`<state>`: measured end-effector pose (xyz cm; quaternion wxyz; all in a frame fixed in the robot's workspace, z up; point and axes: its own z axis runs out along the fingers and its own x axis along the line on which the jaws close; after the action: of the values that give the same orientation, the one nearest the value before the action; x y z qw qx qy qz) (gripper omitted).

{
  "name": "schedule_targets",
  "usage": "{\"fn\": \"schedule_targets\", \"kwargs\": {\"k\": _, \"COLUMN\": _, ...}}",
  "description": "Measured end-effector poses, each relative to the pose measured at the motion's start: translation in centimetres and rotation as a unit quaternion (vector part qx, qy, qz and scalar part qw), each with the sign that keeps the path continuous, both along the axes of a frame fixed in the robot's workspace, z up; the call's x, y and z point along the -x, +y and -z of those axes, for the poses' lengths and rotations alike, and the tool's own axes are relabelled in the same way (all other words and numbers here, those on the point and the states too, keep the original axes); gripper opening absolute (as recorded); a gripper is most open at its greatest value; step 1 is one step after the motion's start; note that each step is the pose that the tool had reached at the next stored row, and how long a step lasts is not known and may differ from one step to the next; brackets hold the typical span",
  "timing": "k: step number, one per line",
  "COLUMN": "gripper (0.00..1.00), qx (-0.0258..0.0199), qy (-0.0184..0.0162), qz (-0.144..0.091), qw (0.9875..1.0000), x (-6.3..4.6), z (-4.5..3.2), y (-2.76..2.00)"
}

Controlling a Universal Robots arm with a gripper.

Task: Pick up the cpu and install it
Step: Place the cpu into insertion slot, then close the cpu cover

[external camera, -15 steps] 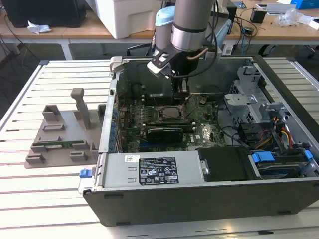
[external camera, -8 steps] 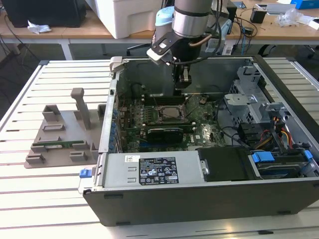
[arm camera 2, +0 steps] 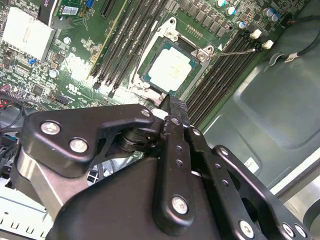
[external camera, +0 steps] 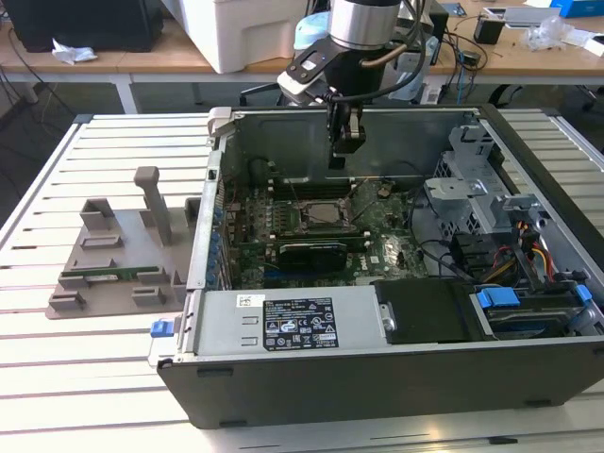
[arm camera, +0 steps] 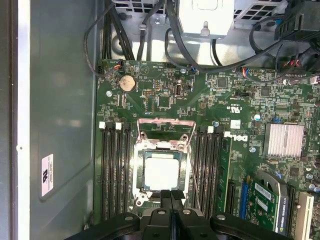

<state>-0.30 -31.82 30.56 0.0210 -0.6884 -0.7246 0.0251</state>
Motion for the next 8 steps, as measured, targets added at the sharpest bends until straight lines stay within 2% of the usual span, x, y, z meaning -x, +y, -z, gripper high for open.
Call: {"fn": "schedule_targets", "kwargs": {"k": 8, "gripper": 0.11, "qx": 0.0000, "qy": 0.0000, "qz": 0.000, "qw": 1.0000, "x": 0.00, "z": 0.00, "y": 0.00}}
